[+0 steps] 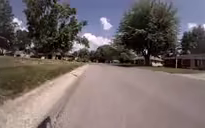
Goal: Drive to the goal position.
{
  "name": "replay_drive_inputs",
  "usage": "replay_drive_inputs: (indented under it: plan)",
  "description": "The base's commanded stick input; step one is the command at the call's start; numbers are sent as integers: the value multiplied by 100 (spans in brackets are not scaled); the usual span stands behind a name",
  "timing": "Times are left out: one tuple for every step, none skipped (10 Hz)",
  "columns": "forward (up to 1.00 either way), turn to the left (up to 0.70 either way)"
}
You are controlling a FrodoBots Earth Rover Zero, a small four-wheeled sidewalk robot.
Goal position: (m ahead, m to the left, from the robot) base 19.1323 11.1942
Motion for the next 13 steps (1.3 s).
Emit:
replay_drive_inputs:
  plan:
    - [100, 0]
    - [100, 0]
    - [100, 0]
    - [100, 0]
    - [100, 0]
    - [100, 0]
    - [100, 0]
    - [100, 0]
    - [100, 0]
    - [100, 0]
    - [100, 0]
    - [100, 0]
    - [100, 0]
